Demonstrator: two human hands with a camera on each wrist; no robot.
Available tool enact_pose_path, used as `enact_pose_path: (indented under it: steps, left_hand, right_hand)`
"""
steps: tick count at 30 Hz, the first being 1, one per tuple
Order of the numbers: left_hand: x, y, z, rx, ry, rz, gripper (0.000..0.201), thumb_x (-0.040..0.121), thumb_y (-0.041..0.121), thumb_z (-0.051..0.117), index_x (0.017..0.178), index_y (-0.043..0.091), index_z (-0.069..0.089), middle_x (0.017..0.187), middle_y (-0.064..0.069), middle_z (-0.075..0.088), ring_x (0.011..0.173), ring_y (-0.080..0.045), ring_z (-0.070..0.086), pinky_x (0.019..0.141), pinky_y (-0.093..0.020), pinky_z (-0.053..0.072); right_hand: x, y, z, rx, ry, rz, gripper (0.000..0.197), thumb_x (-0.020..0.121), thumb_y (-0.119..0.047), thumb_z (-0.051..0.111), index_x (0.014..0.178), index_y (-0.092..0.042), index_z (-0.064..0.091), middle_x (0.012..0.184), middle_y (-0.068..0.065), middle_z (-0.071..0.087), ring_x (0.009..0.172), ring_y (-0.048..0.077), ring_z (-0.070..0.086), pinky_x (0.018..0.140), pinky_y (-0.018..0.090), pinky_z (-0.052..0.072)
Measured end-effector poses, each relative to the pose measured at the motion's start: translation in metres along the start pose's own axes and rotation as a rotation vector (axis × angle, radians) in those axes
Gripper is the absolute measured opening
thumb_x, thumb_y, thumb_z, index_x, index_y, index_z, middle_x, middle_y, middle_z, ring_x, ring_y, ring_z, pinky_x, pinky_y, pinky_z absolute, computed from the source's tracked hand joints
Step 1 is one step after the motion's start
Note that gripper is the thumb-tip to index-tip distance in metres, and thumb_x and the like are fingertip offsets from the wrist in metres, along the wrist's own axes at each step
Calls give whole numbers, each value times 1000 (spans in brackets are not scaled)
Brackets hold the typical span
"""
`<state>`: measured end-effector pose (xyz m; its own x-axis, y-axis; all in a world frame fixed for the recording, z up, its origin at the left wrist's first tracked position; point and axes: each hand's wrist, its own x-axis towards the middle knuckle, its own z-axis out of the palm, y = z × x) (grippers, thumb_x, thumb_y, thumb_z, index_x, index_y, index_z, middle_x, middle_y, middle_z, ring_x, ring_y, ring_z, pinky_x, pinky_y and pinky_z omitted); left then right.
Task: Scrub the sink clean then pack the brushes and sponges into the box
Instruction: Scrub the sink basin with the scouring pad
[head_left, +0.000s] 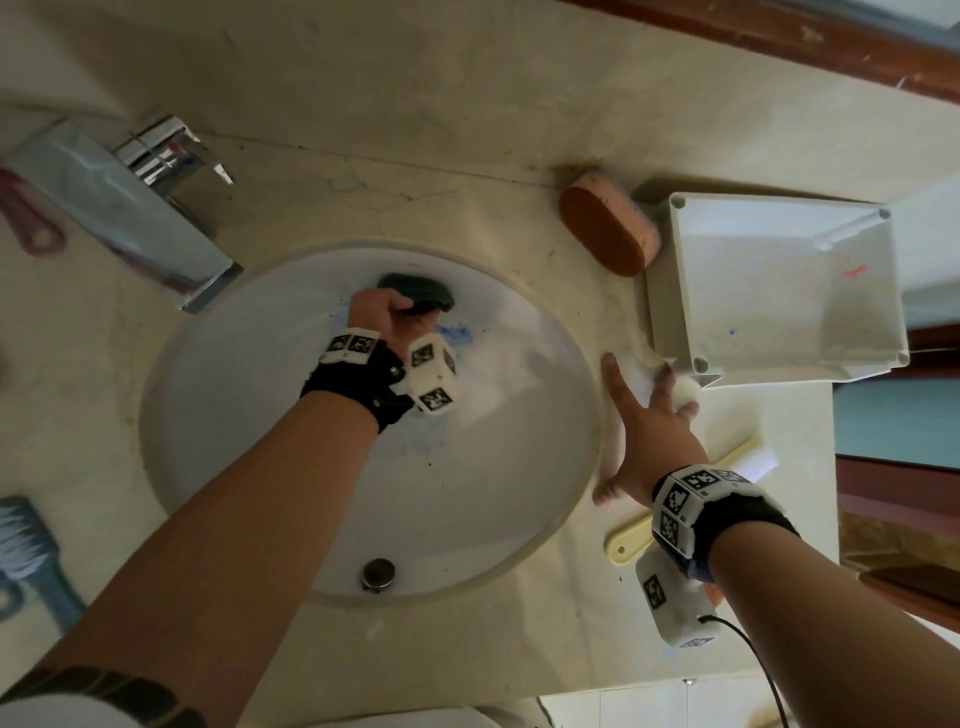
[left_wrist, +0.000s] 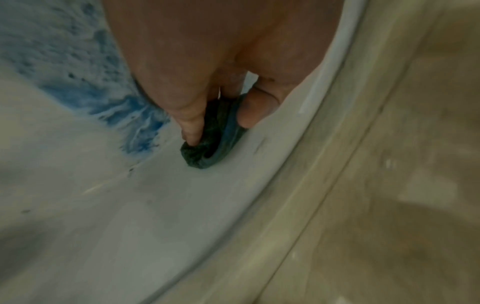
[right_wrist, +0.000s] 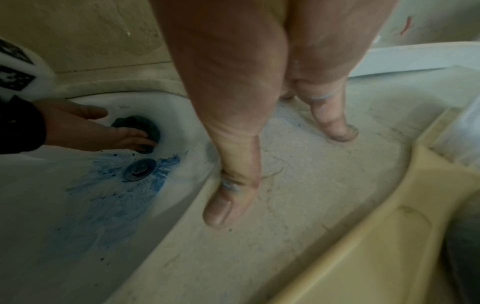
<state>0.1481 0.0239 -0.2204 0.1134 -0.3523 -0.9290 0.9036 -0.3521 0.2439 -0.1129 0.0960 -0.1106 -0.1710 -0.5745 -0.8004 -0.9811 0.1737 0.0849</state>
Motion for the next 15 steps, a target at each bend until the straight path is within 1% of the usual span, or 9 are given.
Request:
enact_pose_path:
  steps: [1, 2, 4, 7, 9, 10, 12, 14, 15]
  left_hand:
    - [2, 4, -4, -3, 17, 3, 42, 75, -13, 30, 108, -1, 53, 133, -22, 48, 118, -43, 46, 108, -58, 34]
    - [2, 5, -4, -11, 24, 9, 39, 77, -13, 29, 104, -1, 54, 133, -21, 48, 118, -43, 46, 109, -57, 34]
    - [-2, -1, 0, -37, 14, 19, 32, 83, -13, 27, 95, 1, 53, 126, -19, 50, 114, -41, 47, 110, -54, 35]
    - [-11, -16, 9, 4, -13, 12, 33, 82, -13, 26, 91, 2, 54, 113, -17, 53, 105, -40, 50, 106, -56, 39]
    - [-15, -22, 11, 25, -45, -4, 31, 82, -13, 28, 89, 2, 54, 111, -16, 52, 99, -39, 51, 105, -56, 40]
    - [-15, -20, 10, 40, -58, -13, 31, 81, -13, 28, 90, 1, 54, 112, -16, 52, 101, -40, 50, 106, -56, 39]
    - [-17, -7, 6, 39, -75, -7, 40, 73, -15, 27, 102, -3, 53, 114, -20, 51, 107, -44, 48, 106, -59, 36]
    - [-11, 12, -5, 23, -45, 31, 58, 61, -13, 31, 117, -5, 45, 116, -25, 50, 98, -47, 50, 101, -61, 37]
    - [-10, 20, -11, 24, -25, 47, 62, 61, -11, 32, 121, -6, 42, 119, -26, 50, 93, -47, 51, 98, -61, 38]
  right_hand:
    - [0, 0, 0, 0, -2, 0, 155, 53, -19, 95, 134, -61, -30, 152, 12, -38, 138, 56, -17, 106, 66, 31]
    - [0, 0, 0, -1, -2, -3, 155, 53, -19, 95, 134, -61, -30, 152, 13, -38, 138, 56, -18, 106, 66, 31]
    - [1, 1, 0, 6, 0, 0, 155, 53, -17, 95, 133, -62, -30, 152, 13, -39, 138, 56, -18, 106, 66, 31]
    - [2, 1, 1, 9, 5, -12, 156, 53, -17, 95, 131, -64, -31, 151, 11, -40, 138, 55, -19, 107, 65, 30]
    - [2, 1, 1, 15, 7, -4, 156, 52, -16, 95, 130, -65, -31, 151, 10, -41, 139, 54, -19, 107, 65, 31]
    - [1, 1, 1, 15, 9, 0, 157, 51, -17, 95, 130, -65, -31, 151, 10, -41, 139, 55, -18, 107, 64, 31]
    - [1, 1, 1, 10, 10, -2, 157, 51, -17, 96, 130, -65, -31, 151, 10, -40, 139, 55, -18, 106, 64, 32]
    - [0, 1, 1, 10, 8, 1, 157, 51, -18, 96, 130, -65, -31, 151, 10, -40, 139, 55, -18, 107, 64, 32]
    - [0, 1, 1, 9, 8, 3, 157, 51, -18, 96, 130, -65, -31, 151, 10, -40, 139, 55, -17, 107, 65, 31]
